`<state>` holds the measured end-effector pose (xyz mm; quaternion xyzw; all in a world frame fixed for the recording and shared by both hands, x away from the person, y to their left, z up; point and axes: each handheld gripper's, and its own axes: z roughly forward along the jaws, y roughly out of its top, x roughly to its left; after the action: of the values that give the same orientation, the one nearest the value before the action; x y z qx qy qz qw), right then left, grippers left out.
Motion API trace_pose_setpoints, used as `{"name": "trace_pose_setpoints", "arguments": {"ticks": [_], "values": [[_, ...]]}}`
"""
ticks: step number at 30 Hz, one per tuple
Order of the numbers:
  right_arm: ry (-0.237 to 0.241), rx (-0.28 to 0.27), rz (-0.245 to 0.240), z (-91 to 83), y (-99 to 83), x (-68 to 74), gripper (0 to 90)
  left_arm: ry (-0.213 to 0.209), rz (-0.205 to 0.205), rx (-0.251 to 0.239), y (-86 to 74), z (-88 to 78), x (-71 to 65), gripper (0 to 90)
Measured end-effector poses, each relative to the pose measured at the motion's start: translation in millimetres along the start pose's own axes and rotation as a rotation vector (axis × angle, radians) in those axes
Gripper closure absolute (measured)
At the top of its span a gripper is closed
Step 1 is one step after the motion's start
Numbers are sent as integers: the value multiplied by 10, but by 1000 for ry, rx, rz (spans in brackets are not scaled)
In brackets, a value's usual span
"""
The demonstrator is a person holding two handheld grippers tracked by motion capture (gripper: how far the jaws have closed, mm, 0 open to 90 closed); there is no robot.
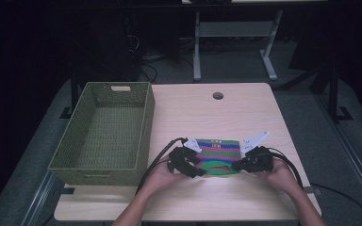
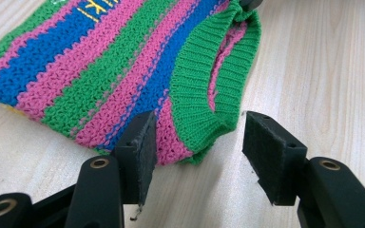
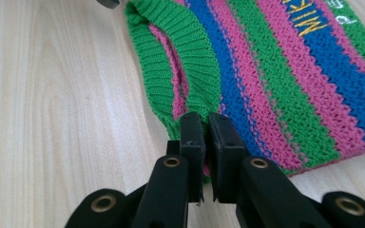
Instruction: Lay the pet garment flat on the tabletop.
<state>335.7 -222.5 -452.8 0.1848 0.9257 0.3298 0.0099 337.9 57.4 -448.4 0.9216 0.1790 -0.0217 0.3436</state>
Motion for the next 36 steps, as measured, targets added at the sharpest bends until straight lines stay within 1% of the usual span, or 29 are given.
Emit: {"name": "trace_pose_setpoints", "arguments": {"ticks": [1, 2, 3, 4, 5, 6, 7, 8, 10, 12, 13, 14, 15, 16, 17, 18, 19, 20, 21, 23, 24, 25, 26, 27, 28, 31, 32, 33, 36], "values": [[9, -4, 19, -12, 0, 8, 848, -2, 3, -1, 2, -2, -6, 439], [10, -18, 26, -39, -8, -1, 848, 1, 5, -3, 2, 0, -14, 437], [10, -18, 26, -39, -8, -1, 848, 0, 5, -4, 3, 0, -20, 437], [11, -32, 39, -62, -11, -3, 849, -1, 19, 1, 8, -4, -25, 430], [11, -32, 39, -62, -11, -3, 849, 1, 22, 4, 9, -5, -36, 430], [10, -36, 39, -71, -10, -3, 849, 10, 32, -3, 7, 0, -58, 413], [18, -52, 49, -91, -8, 2, 849, 16, 52, -5, 8, 2, -80, 411], [17, -56, 47, -104, -10, -4, 849, 14, 59, 0, 11, 0, -85, 411], [18, -71, 56, -129, -14, -11, 849, 3, 54, -5, 10, -5, -97, 396], [22, -82, 65, -144, -17, -14, 850, 4, 58, -10, 9, -8, -103, 391], [16, -88, 61, -154, -21, -26, 850, 12, 66, -8, 11, -9, -107, 392], [19, -93, 69, -167, -21, -25, 851, 2, 78, -4, 12, -5, -112, 391], [17, -96, 70, -171, -21, -27, 852, 13, 91, 4, 14, 1, -119, 394], [20, -101, 74, -177, -18, -26, 852, 13, 91, 4, 14, 1, -119, 403], [20, -101, 74, -177, -18, -26, 852, 25, 98, 8, 17, 12, -127, 403], [21, -110, 78, -182, -14, -23, 853, 24, 107, 15, 21, 27, -130, 410], [25, -117, 80, -190, -10, -27, 853, 27, 103, 13, 24, 39, -142, 427], [25, -122, 81, -192, -7, -29, 853, 44, 121, 25, 32, 51, -149, 452], [26, -119, 84, -185, -2, -25, 853, 63, 142, 40, 48, 63, -148, 501], [25, -115, 84, -180, -3, -23, 853, 72, 144, 40, 54, 75, -153, 521], [30, -114, 86, -175, -6, -22, 853, 85, 171, 49, 67, 83, -161, 603], [30, -114, 86, -175, -6, -22, 853, 85, 171, 49, 67, 83, -161, 626], [30, -113, 87, -175, -6, -21, 853, 94, 175, 55, 76, 90, -166, 626], [26, -110, 81, -175, -6, -21, 852, 99, 181, 54, 77, 102, -174, 672], [29, -109, 85, -175, -6, -17, 853, 103, 201, 71, 79, 97, -169, 696], [28, -102, 84, -170, -11, -13, 853, 112, 210, 71, 77, 107, -181, 724], [23, -91, 78, -160, -23, -12, 853, 117, 211, 66, 79, 110, -189, 767], [23, -91, 78, -160, -23, -12, 853, 119, 219, 71, 83, 105, -191, 767], [22, -88, 84, -152, -40, -3, 853, 126, 232, 60, 93, 86, -214, 824]]}}
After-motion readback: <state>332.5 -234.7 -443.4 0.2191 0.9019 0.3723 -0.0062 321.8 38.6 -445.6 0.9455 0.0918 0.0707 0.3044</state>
